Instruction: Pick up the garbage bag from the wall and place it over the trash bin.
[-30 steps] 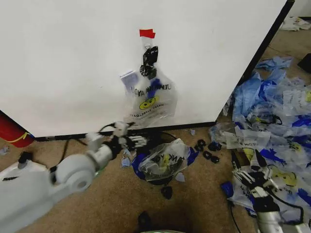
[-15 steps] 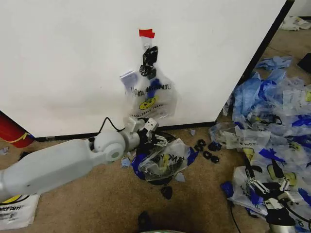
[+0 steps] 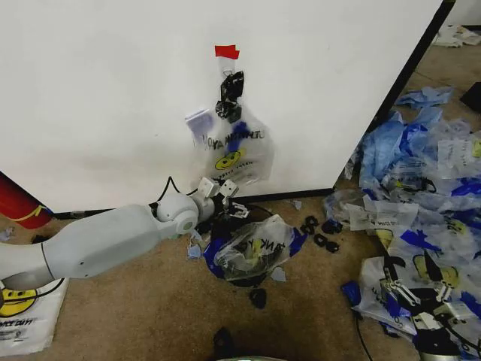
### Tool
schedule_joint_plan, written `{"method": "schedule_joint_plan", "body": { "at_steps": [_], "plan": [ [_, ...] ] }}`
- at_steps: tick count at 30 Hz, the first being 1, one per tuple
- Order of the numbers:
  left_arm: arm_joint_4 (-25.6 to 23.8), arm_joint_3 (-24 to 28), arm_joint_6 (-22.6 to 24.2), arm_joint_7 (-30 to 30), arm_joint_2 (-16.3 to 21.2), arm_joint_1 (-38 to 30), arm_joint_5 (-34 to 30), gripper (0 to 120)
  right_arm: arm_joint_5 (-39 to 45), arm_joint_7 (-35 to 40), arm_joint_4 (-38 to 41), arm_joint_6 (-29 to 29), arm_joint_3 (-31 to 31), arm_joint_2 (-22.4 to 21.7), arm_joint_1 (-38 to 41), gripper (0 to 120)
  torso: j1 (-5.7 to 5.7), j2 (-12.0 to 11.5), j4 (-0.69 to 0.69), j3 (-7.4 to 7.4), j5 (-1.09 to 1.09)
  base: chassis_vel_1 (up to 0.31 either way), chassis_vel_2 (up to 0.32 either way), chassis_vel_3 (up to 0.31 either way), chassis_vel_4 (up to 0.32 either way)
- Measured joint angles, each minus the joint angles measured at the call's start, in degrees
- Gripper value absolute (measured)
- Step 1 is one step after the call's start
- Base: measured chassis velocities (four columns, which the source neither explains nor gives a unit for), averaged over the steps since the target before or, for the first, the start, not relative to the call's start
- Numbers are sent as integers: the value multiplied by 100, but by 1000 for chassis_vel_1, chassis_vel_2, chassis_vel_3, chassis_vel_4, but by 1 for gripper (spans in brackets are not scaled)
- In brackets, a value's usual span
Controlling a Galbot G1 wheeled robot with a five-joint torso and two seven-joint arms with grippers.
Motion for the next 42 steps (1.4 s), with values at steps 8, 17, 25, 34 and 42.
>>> {"method": "schedule_joint_plan", "body": {
  "at_steps": [8,17,25,34,42],
  "plan": [
    [50,117,194,172,35,-35,146,71,-90,13,-99,62,-194,28,52,100,0,0,0,0,0,0,0,0,0],
    [-16,261,262,220,48,-161,139,42,-181,55,-176,127,-362,26,80,100,0,0,-1,0,0,0,0,0,0],
    [-180,362,369,218,168,-247,73,12,-213,106,-177,135,-429,-35,97,100,0,0,-1,0,2,0,0,0,0],
    [-910,62,700,-614,526,76,-860,4,-233,123,-203,135,-559,-80,133,100,0,0,0,0,1,0,0,0,0],
    [-2162,-1769,853,-1969,835,1586,-1851,4,-234,101,-355,179,-699,-88,220,100,-1,0,0,-1,0,0,0,0,0]
  ]
}}
